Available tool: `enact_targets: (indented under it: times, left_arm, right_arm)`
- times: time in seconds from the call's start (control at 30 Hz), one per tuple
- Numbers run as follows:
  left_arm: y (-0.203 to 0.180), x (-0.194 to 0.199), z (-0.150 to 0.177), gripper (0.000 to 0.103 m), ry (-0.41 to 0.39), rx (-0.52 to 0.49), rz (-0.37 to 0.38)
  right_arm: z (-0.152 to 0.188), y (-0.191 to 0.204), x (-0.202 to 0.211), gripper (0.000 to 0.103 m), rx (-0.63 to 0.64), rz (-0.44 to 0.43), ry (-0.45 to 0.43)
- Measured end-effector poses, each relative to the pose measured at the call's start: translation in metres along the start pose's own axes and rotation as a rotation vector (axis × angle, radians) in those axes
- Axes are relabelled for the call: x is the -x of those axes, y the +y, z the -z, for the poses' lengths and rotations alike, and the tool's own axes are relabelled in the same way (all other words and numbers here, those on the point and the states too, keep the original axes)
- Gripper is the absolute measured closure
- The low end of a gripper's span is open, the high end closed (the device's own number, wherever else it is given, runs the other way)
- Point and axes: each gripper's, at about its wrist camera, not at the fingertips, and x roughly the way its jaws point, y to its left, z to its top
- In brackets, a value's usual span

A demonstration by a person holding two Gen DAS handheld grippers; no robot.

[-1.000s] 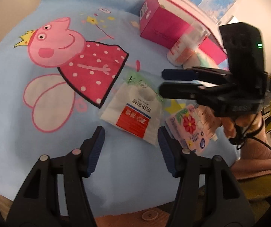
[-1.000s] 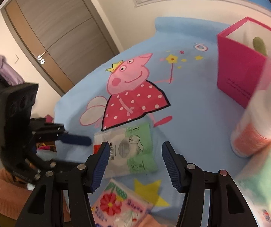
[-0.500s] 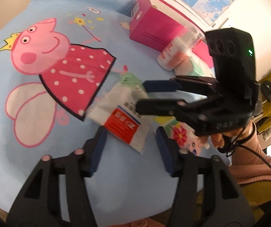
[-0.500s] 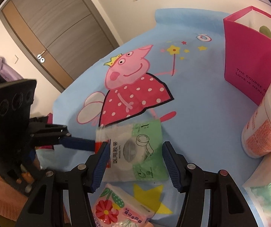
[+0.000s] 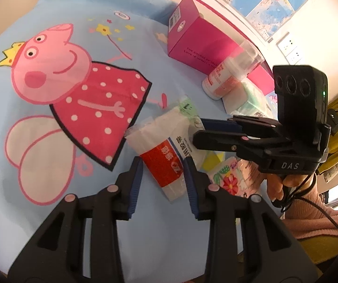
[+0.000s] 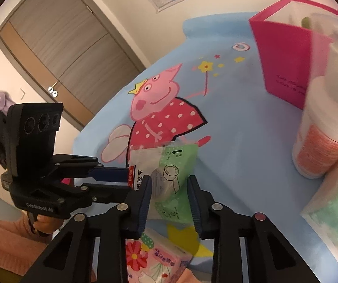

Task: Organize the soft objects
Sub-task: 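Grasp the white-green tissue packet with both grippers and lift it, then lower the packet into the pink box and open both grippers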

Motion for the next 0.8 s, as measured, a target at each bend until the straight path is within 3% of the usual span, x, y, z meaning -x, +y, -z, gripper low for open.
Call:
enact_targets:
  times: [0.33,0.8]
  left_arm:
    - [-0.021,0.007,-0.014,0.066,-0.052,-0.044,0.043]
    - [-0.086,0.043,-0.077,0.066,-0.188,-0.254,0.049]
  right_arm:
    - [0.005,0.003,0.024,0.077,-0.017,-0.007,-0.074]
    - [-0.029,0.023,0.105,0.078,0.086,0.092,-0.278]
